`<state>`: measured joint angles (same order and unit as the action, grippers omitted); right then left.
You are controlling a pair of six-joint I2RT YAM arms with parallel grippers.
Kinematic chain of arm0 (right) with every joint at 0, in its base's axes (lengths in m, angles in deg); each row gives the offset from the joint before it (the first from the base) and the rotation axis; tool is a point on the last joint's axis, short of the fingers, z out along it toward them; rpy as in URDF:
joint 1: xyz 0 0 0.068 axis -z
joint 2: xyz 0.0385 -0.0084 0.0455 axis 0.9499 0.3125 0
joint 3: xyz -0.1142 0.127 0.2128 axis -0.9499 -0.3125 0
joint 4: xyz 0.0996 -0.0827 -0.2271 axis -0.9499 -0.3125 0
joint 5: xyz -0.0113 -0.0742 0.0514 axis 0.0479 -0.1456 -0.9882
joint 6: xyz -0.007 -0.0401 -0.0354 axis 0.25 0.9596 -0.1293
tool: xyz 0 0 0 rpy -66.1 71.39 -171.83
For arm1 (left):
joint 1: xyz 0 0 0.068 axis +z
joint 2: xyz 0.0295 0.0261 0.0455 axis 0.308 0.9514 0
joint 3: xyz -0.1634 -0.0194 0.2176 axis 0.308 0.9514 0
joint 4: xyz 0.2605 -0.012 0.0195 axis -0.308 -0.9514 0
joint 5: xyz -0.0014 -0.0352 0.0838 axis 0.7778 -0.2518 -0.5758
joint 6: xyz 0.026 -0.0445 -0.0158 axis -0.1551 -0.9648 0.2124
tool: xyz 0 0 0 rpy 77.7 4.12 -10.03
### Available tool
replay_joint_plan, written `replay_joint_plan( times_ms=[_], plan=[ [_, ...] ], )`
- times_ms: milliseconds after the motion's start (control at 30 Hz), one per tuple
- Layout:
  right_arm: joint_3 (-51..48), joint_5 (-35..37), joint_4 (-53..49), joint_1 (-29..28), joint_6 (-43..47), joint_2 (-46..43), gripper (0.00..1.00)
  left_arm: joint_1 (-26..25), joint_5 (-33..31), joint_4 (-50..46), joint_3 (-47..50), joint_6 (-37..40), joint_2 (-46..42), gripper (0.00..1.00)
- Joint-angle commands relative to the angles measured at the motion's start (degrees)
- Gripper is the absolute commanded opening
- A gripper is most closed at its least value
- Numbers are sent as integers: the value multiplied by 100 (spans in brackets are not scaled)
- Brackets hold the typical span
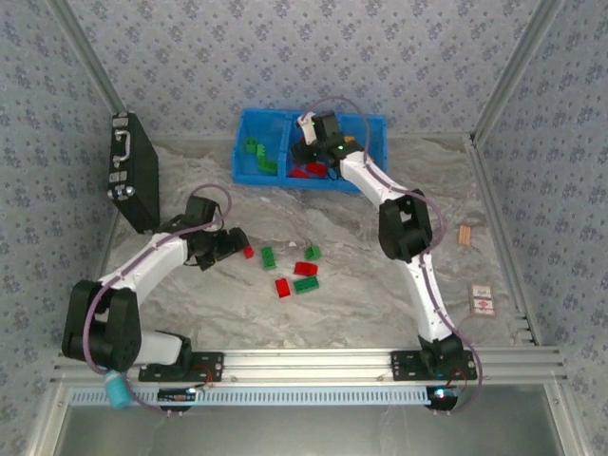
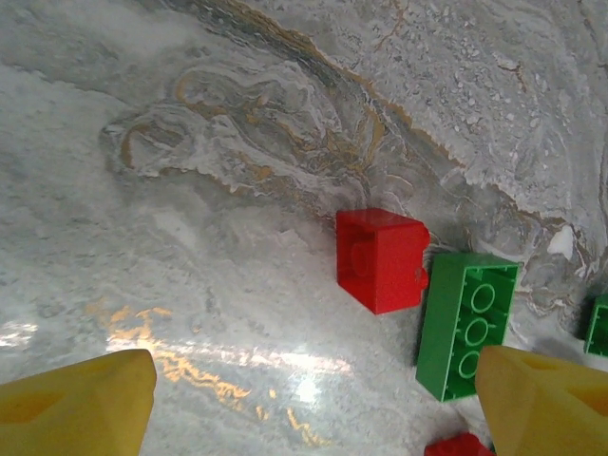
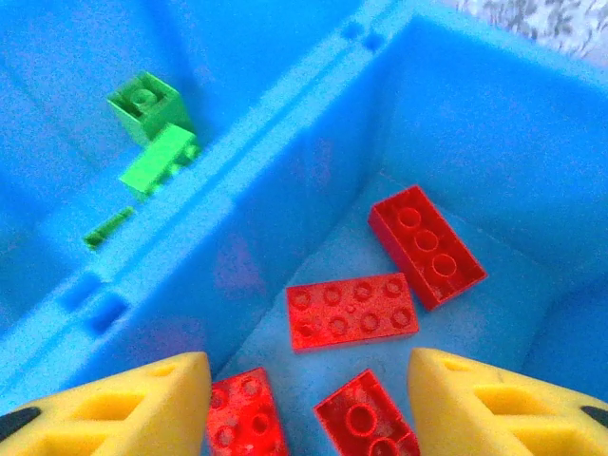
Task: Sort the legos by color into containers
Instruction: Place the lego in the container, then pick up the lego from the center of the table.
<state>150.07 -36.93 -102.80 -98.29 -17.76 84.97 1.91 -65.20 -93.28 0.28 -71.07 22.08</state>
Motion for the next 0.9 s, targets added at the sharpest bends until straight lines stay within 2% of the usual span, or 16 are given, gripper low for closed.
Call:
replay_joint_plan(
  times_ms=[0,100,233,433,667,867],
  plan=[
    [-544,-493,626,22,318,-856,61,-199,-161,221,-247,-272,266,87],
    [-1128,-597,830,19,501,-1361,63,-353,-269,296,-361,-359,528,86],
    [-2723,-412,1994,50,891,-2299,63,-474,-439,458,-429,-483,754,85],
    [-3767,-87,2087,228,939,-3152,63,-592,-631,492,-614,-483,1132,80],
    [-4562,152,2230,299,967,-3865,63,-697,-640,507,-750,-541,1555,60],
    [-4743,91,2145,377,943,-4101,63,-890,-709,438,-849,-608,1747,48]
  ],
)
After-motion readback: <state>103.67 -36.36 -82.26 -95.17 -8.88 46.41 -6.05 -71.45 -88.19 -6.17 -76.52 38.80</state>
